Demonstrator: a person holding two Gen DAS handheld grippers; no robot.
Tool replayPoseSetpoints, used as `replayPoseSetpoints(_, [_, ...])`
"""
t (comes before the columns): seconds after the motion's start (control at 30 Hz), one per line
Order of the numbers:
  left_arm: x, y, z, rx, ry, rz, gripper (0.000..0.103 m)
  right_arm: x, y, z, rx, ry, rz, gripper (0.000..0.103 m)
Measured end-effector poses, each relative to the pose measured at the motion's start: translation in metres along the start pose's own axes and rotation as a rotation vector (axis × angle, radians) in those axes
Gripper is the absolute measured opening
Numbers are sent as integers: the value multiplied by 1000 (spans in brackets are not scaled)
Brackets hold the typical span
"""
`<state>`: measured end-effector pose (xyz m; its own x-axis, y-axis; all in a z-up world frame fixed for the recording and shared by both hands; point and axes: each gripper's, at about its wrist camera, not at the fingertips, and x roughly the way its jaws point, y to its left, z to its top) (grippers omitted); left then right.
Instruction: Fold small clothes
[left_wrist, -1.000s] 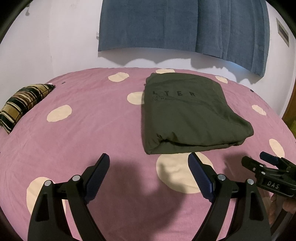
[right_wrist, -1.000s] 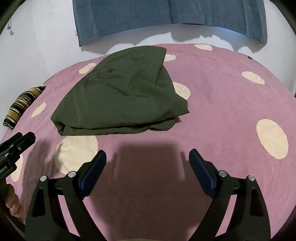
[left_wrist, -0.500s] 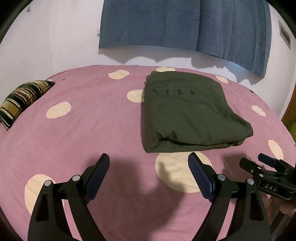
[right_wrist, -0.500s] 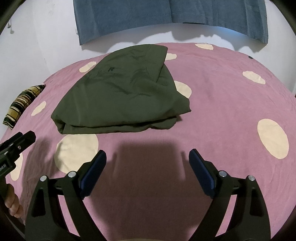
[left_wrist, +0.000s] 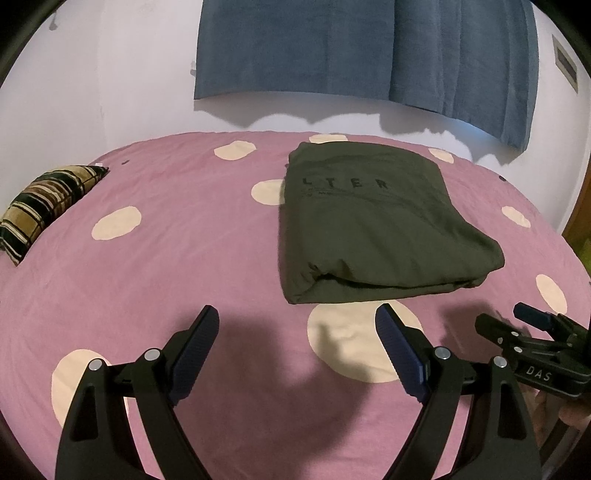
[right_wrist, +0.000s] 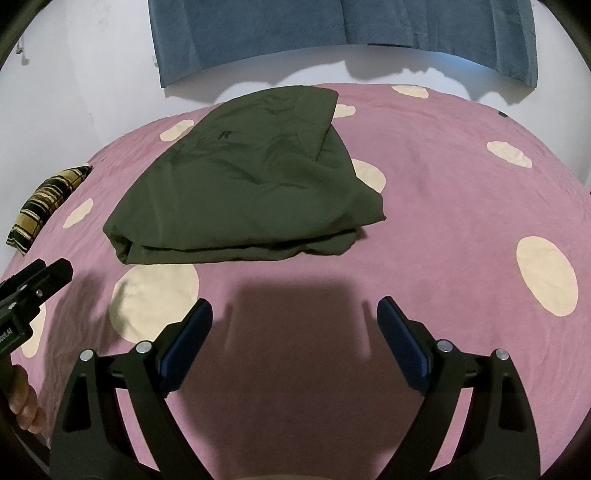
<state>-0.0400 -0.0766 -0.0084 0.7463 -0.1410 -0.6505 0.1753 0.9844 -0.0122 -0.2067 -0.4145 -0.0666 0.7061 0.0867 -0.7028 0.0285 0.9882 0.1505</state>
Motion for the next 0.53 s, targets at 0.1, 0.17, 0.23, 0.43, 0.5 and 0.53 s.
replayPoseSetpoints(0.1, [-8, -1, -1, -5, -41, -25, 88, 1, 1, -1, -2, 3, 4, 91])
replayPoseSetpoints(0.17, [-15, -1, 1, -13, -79, -30, 88, 2, 1, -1, -5, 9, 11, 91])
replayPoseSetpoints(0.23, [-22, 0, 7, -9, -91, -57, 88, 3, 1, -1, -3, 14, 31, 91])
replayPoseSetpoints(0.43, [-10, 47, 41, -144, -45, -97, 88, -28, -11, 24, 31, -65, 91, 91])
replayPoseSetpoints(0.5, [6, 70, 59, -181, -35, -50, 88, -43, -27, 41, 53, -121, 89, 95])
replayPoseSetpoints(0.53, [19, 84, 70, -196, -34, 3, 88, -45, -38, 50, 64, -142, 73, 97])
